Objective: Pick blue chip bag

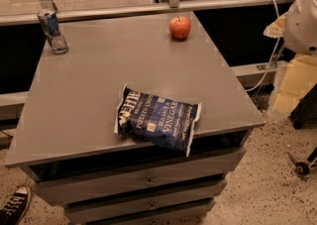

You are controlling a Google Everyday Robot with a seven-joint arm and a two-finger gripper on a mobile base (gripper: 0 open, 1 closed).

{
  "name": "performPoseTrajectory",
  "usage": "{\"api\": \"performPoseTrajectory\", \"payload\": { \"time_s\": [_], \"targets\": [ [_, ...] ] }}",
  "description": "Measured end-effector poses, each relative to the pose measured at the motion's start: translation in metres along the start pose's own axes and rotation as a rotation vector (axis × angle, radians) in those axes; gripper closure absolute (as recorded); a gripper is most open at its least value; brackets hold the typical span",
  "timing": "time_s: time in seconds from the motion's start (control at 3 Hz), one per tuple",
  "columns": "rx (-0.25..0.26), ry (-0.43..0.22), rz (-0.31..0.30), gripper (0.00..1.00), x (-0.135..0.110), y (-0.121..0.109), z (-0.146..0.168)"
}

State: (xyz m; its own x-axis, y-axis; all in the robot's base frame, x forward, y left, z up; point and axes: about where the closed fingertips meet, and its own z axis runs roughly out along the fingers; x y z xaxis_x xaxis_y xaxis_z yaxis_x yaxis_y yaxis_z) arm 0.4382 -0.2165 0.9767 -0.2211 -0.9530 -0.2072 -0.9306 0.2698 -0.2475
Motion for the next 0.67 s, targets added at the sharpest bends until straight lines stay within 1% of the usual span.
{"api": "performPoseTrajectory", "payload": {
  "time_s": [0.33, 0.67],
  "targets": [
    [0.000, 0.000, 0.000, 0.00, 0.000, 0.000, 0.000],
    [-0.019, -0.058, 0.002, 0.00, -0.023, 0.001, 0.014]
  ]
}}
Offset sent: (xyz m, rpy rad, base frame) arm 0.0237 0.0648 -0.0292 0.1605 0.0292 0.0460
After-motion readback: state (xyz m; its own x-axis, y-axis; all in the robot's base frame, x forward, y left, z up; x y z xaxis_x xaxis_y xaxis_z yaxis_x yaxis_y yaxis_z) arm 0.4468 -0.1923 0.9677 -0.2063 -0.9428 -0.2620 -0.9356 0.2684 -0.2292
